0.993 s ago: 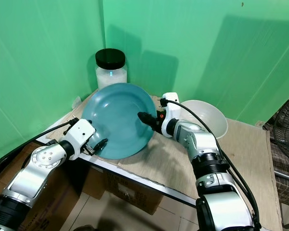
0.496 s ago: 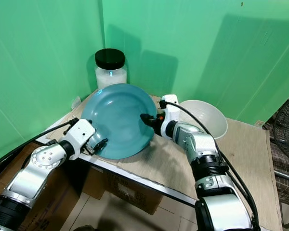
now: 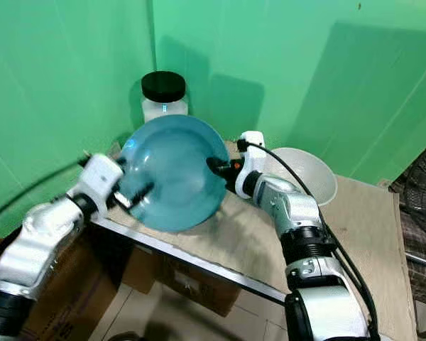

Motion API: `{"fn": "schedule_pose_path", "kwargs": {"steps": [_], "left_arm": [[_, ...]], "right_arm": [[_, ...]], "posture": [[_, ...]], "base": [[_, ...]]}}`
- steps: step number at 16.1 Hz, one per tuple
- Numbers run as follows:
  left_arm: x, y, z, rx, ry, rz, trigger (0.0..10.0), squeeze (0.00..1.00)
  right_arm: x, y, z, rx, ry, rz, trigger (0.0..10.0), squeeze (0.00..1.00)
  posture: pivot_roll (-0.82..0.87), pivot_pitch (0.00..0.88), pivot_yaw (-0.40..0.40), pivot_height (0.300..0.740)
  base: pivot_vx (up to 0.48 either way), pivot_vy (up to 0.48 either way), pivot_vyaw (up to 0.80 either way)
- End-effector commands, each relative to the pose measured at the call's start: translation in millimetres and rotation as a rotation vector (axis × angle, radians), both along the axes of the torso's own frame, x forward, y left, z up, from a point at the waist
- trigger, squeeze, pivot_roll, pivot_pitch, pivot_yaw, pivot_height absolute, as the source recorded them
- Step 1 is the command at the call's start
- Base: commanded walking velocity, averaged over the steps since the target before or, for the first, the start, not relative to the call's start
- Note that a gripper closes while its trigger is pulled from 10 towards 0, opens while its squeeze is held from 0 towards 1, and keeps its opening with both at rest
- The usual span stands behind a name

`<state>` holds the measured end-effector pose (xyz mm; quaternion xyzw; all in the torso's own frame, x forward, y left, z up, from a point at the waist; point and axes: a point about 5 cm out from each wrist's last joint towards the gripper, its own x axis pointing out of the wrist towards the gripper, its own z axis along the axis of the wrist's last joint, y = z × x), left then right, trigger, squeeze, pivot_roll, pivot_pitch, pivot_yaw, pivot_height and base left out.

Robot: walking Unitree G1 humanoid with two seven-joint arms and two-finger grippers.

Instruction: Setting the table

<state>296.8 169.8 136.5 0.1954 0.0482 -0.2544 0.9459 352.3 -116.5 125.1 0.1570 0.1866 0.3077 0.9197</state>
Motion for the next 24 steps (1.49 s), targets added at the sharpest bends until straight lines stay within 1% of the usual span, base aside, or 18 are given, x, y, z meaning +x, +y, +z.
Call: {"fn": "schedule_pose_path", "kwargs": {"steps": [1,2,3,4,5,7,9,11,13,14,15,16,17,18,19,21,22,24], "left_arm": [[2.2,0.0,9,-0.013,-0.033,0.004,10.0,1.00],[4.0,3.9,22,-0.036,-0.081,0.012,10.0,1.00],[4.0,6.3,38,-0.076,-0.119,0.004,10.0,0.94],[4.1,5.4,46,-0.102,-0.126,0.001,10.0,0.42],[2.8,2.4,53,-0.115,-0.129,-0.018,10.0,0.00],[-2.3,-6.6,66,-0.147,-0.142,-0.071,10.0,0.00],[-5.4,-15.4,73,-0.169,-0.150,-0.106,10.0,0.00],[-5.8,-20.8,74,-0.169,-0.147,-0.121,10.0,0.00],[-5.0,-22.6,68,-0.138,-0.125,-0.116,10.0,0.00],[-4.5,-22.7,65,-0.114,-0.111,-0.097,10.0,0.00],[-3.8,-22.2,64,-0.106,-0.120,-0.068,10.0,0.00],[-3.6,-21.7,64,-0.103,-0.126,-0.053,10.0,0.00],[-3.3,-20.6,64,-0.111,-0.133,-0.030,10.0,0.00],[-4.2,-20.4,65,-0.130,-0.150,-0.001,10.0,0.00],[-5.7,-20.9,65,-0.163,-0.170,0.036,10.0,0.00],[-4.5,-25.4,64,-0.181,-0.188,0.077,10.0,0.00],[-1.7,-27.8,64,-0.176,-0.203,0.104,10.0,0.00],[3.8,-31.3,68,-0.195,-0.276,0.177,10.0,0.00]], "right_arm": [[2.0,-6.5,2,-0.044,-0.006,-0.037,0.0,0.00],[2.3,-6.5,3,-0.023,-0.011,-0.059,0.0,0.00],[2.6,-6.9,6,-0.002,-0.022,-0.084,0.0,0.00],[3.5,-8.9,9,0.008,-0.034,-0.101,0.0,0.00],[5.2,-13.1,15,0.028,-0.053,-0.130,0.0,0.00],[7.2,-24.3,36,0.080,-0.123,-0.198,0.0,0.00],[4.2,-38.7,56,0.096,-0.200,-0.252,0.0,0.00],[-1.9,-52.6,74,0.092,-0.263,-0.288,0.0,0.00],[-13.1,-63.0,91,0.078,-0.330,-0.304,0.0,0.00],[-30.0,-70.7,106,0.075,-0.391,-0.310,4.2,0.00],[-44.9,-77.1,114,0.072,-0.442,-0.334,10.0,0.00],[-50.9,-79.5,117,0.071,-0.465,-0.351,10.0,0.00],[-58.4,-85.1,121,0.038,-0.523,-0.413,10.0,0.00],[-71.4,-89.4,127,0.030,-0.577,-0.479,10.0,0.00],[-90.0,-93.2,132,0.032,-0.630,-0.565,10.0,0.00],[-110.3,-91.3,128,0.005,-0.657,-0.656,10.0,0.00],[-115.4,-86.7,128,0.020,-0.662,-0.673,10.0,0.00],[-115.1,-77.7,130,0.046,-0.668,-0.663,10.0,0.00]], "posture": [[0.08,0.000,-0.048,0.740],[0.09,0.000,-0.043,0.740],[0.10,0.000,-0.044,0.740],[0.10,0.000,-0.045,0.740],[0.11,0.000,-0.048,0.740],[0.11,0.000,-0.048,0.740],[0.10,0.000,-0.042,0.740],[0.09,0.000,-0.028,0.740],[0.08,0.000,-0.021,0.740],[0.08,0.000,-0.017,0.740],[0.07,0.000,-0.015,0.740],[0.07,0.000,-0.012,0.740],[0.05,0.000,-0.006,0.740],[0.03,0.000,0.004,0.740],[0.02,0.000,0.013,0.740],[0.01,0.000,0.019,0.740],[0.01,0.000,0.018,0.740],[0.01,0.000,-0.003,0.740]], "base": [[0.000,0.000,0.00],[0.000,0.000,0.00],[0.000,0.000,0.00],[0.000,0.000,0.00],[0.000,0.000,0.00],[0.000,0.000,0.00],[0.000,0.000,0.00],[0.000,0.000,0.00],[0.000,0.000,0.00],[0.000,0.000,0.00],[0.000,0.000,0.00],[0.000,0.000,0.00],[0.000,0.000,0.00],[0.000,0.000,0.00],[0.000,0.000,-0.80],[0.000,0.000,-0.80],[0.000,0.000,-0.80],[0.000,0.000,-0.80]]}}
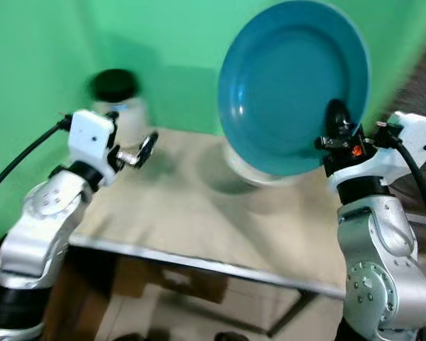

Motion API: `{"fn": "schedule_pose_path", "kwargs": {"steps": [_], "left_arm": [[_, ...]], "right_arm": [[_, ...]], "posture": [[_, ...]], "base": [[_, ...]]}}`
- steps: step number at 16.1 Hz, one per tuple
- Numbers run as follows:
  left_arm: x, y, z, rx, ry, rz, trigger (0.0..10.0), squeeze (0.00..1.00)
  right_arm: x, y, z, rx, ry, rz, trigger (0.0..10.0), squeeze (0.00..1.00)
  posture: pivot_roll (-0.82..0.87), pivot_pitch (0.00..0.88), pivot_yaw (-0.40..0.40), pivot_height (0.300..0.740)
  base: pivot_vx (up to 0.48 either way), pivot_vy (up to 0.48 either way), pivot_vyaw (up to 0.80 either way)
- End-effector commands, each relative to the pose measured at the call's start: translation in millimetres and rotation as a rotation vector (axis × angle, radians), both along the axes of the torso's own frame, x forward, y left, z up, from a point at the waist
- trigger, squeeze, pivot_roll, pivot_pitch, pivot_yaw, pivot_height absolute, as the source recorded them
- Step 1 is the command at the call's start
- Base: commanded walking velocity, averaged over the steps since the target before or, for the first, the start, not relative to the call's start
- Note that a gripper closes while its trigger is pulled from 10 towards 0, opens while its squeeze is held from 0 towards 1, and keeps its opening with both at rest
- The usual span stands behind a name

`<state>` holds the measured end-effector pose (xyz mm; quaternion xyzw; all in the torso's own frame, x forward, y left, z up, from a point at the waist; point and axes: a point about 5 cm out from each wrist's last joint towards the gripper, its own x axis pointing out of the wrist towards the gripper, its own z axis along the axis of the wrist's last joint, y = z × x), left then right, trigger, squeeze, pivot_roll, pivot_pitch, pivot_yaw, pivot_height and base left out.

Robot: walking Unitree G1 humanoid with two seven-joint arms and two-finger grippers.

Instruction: Setting the table

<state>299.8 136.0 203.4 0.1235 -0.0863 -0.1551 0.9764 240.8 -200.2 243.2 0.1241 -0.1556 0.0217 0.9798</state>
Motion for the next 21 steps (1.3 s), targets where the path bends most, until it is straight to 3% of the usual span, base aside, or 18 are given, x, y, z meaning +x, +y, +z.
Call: {"fn": "schedule_pose_path", "kwargs": {"steps": [1,3,4,5,6,7,8,9,10,13,18,21], "left_arm": [[2.5,2.3,3,-0.029,-0.048,0.057,10.0,0.00],[2.9,-0.2,6,-0.072,-0.066,0.059,10.0,0.00],[2.2,-3.0,9,-0.090,-0.046,0.007,10.0,0.14],[2.0,-4.0,9,-0.095,-0.037,-0.011,10.0,0.14],[3.2,-3.9,12,-0.111,-0.039,-0.012,10.0,0.55],[5.2,-3.7,15,-0.110,-0.045,-0.004,10.0,0.62],[10.0,-2.2,17,-0.098,-0.048,0.035,10.0,0.51],[9.7,-4.6,17,-0.099,-0.044,0.000,10.0,0.00],[10.6,-5.0,17,-0.049,-0.066,0.022,10.0,0.00],[8.8,-12.4,17,-0.057,-0.040,-0.056,10.0,0.00],[8.3,-9.1,14,-0.047,-0.029,-0.048,10.0,0.00],[6.2,-9.4,8,-0.091,0.016,-0.050,10.0,0.00]], "right_arm": [[-1.5,8.2,11,-0.012,-0.056,0.014,10.0,0.00],[-0.9,12.7,9,0.025,-0.024,0.020,10.0,0.00],[-1.6,14.4,9,0.047,-0.029,0.016,10.0,0.00],[-1.8,14.9,9,0.054,-0.033,0.014,10.0,0.00],[-2.2,15.7,8,0.057,-0.034,0.015,10.0,0.00],[-2.3,15.5,8,0.047,-0.031,-0.002,10.0,0.00],[-1.7,16.2,8,0.021,-0.026,-0.020,10.0,0.00],[-1.7,16.6,9,-0.011,-0.027,-0.029,10.0,0.00],[-2.6,17.6,12,-0.084,-0.055,-0.055,10.0,0.00],[-2.1,20.8,12,-0.106,-0.072,-0.039,10.0,0.00],[-2.8,16.1,1,-0.025,0.005,-0.071,10.0,0.00],[0.7,15.6,1,-0.090,0.008,-0.076,10.0,0.00]], "posture": [[0.01,0.000,-0.013,0.740],[0.01,0.000,-0.018,0.740],[0.01,0.000,-0.013,0.740],[0.01,0.000,-0.013,0.740],[0.01,0.000,-0.010,0.740],[0.01,0.000,-0.005,0.740],[0.00,0.000,0.005,0.740],[0.00,0.000,0.005,0.740],[-0.01,0.000,0.007,0.740],[-0.01,0.000,0.010,0.740],[0.00,0.000,0.003,0.740],[0.01,0.000,-0.015,0.740]], "base": [[0.000,0.000,-0.80],[0.000,0.000,-0.80],[0.000,0.000,-0.80],[0.000,0.000,-0.80],[0.000,0.000,-0.80],[0.000,0.000,-0.80],[0.000,0.000,-0.80],[0.000,0.000,-0.79],[0.000,0.000,-0.78],[0.000,0.000,-0.79],[0.000,0.000,-0.79],[0.000,0.000,-0.77]]}}
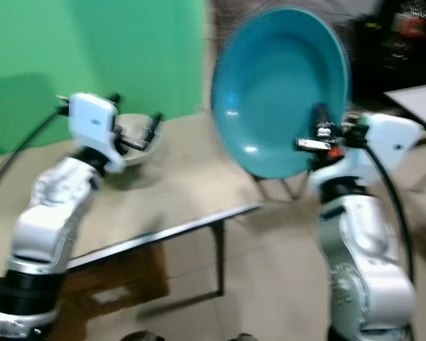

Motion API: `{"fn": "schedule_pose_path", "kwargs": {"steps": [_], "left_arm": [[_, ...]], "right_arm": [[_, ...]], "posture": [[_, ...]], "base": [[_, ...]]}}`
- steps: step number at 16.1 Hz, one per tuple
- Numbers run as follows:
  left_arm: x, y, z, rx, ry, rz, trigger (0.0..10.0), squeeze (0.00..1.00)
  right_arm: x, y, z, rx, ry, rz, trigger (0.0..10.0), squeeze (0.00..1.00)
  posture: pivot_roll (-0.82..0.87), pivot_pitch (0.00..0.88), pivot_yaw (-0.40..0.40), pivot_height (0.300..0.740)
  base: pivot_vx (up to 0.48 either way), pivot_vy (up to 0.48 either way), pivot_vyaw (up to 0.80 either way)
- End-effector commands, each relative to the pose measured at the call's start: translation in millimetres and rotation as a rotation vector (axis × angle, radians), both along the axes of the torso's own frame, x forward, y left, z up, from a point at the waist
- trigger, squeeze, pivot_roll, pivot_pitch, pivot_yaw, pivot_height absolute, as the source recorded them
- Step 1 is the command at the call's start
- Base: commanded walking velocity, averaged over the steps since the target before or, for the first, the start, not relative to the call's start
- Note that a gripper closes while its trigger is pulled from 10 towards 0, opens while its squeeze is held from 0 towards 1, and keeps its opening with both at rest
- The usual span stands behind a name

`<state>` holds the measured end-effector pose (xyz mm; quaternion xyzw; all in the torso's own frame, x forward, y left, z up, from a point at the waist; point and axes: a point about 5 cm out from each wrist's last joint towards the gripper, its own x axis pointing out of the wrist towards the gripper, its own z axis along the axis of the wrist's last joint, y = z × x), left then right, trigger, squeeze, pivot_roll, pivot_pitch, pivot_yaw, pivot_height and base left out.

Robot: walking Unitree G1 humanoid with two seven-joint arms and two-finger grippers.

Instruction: Setting the table

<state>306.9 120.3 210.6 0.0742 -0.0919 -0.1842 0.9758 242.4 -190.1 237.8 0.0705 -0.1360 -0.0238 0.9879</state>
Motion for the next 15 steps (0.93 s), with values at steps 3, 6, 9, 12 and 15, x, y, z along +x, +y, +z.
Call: {"fn": "schedule_pose_path", "kwargs": {"steps": [3,6,9,12,15], "left_arm": [[-3.2,5.8,0,-0.046,0.042,0.004,10.0,0.00],[-6.5,2.4,-6,-0.022,0.075,-0.009,10.0,0.00],[-8.6,2.5,-7,-0.017,0.079,0.010,10.0,0.00],[-7.8,21.6,-26,0.018,0.220,0.159,10.0,0.00],[-8.6,32.0,-39,0.058,0.316,0.218,10.0,0.00]], "right_arm": [[1.8,7.9,4,-0.004,-0.031,0.041,10.0,0.00],[3.4,9.7,5,-0.006,-0.029,0.054,10.0,0.00],[2.2,10.8,4,-0.006,-0.025,0.061,10.0,0.00],[1.5,11.2,3,-0.002,-0.020,0.059,10.0,0.00],[1.0,11.1,2,-0.001,-0.015,0.054,10.0,0.00]], "posture": [[0.01,0.000,-0.029,0.740],[0.02,0.000,-0.038,0.740],[0.02,0.000,-0.044,0.740],[0.02,0.000,-0.043,0.740],[0.02,0.000,-0.039,0.740]], "base": [[0.000,0.000,-0.79],[0.000,0.000,-0.80],[0.000,0.000,-0.80],[0.000,0.000,-0.80],[0.000,0.000,-0.80]]}}
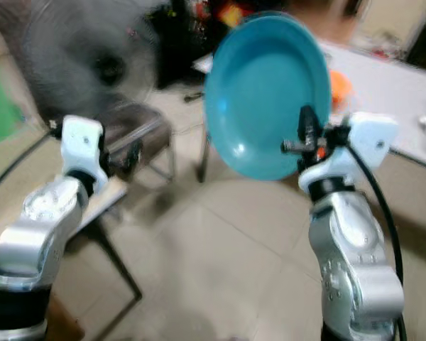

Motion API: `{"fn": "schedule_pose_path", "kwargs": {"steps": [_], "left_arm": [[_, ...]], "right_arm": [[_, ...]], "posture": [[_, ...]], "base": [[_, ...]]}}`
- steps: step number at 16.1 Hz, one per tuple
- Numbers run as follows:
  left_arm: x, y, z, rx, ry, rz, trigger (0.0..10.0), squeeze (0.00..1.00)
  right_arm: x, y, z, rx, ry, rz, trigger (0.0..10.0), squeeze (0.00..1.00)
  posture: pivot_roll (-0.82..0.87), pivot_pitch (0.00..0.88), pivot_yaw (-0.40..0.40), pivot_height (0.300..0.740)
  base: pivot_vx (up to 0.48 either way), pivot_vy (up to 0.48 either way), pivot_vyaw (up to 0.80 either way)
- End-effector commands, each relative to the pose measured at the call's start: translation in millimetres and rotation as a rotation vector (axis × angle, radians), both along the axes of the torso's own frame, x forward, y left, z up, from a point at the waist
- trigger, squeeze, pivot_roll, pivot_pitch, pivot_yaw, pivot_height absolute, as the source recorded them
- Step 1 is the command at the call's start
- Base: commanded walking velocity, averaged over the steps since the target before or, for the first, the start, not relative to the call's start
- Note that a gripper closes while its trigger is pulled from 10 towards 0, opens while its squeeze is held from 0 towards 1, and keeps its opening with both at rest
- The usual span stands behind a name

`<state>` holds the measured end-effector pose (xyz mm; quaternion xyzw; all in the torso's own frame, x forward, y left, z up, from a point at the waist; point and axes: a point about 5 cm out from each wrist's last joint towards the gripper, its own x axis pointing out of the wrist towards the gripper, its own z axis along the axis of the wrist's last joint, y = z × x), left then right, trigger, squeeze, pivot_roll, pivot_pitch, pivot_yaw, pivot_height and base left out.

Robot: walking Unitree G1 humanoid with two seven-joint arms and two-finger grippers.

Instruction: Setting the table

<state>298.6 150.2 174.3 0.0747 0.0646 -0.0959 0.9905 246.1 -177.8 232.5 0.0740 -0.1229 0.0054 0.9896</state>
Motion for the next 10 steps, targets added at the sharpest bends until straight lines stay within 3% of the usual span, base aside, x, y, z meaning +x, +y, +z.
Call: {"fn": "schedule_pose_path", "kwargs": {"steps": [1,2,4,6,8,10], "left_arm": [[-0.6,4.6,-6,0.020,0.044,0.042,10.0,0.00],[-1.4,6.7,-9,0.027,0.070,0.071,10.0,0.00],[0.3,2.7,-3,0.009,-0.012,0.078,10.0,0.00],[0.9,2.3,-1,0.013,-0.027,0.109,10.0,0.00],[3.6,0.3,4,-0.063,-0.061,0.144,10.0,0.00],[3.6,-5.8,11,-0.407,-0.145,0.089,10.0,0.00]], "right_arm": [[-2.8,-1.4,7,0.004,-0.036,-0.009,10.0,0.00],[-2.9,-1.7,7,0.005,-0.034,-0.013,10.0,0.00],[-2.8,-1.8,7,0.005,-0.033,-0.014,10.0,0.00],[-2.4,-1.6,7,0.005,-0.033,-0.014,10.0,0.00],[-2.0,-1.9,6,0.009,-0.029,-0.018,10.0,0.00],[-2.0,-2.7,4,0.007,-0.020,-0.022,10.0,0.00]], "posture": [[0.01,0.000,-0.037,0.740],[0.01,0.000,-0.036,0.740],[0.01,0.000,-0.035,0.740],[0.01,0.000,-0.033,0.740],[0.01,0.000,-0.032,0.740],[0.01,0.000,-0.031,0.740]], "base": [[0.000,0.000,-0.80],[0.000,0.000,-0.80],[0.000,0.000,-0.80],[0.000,0.000,-0.80],[0.000,0.000,-0.80],[0.000,0.000,-0.80]]}}
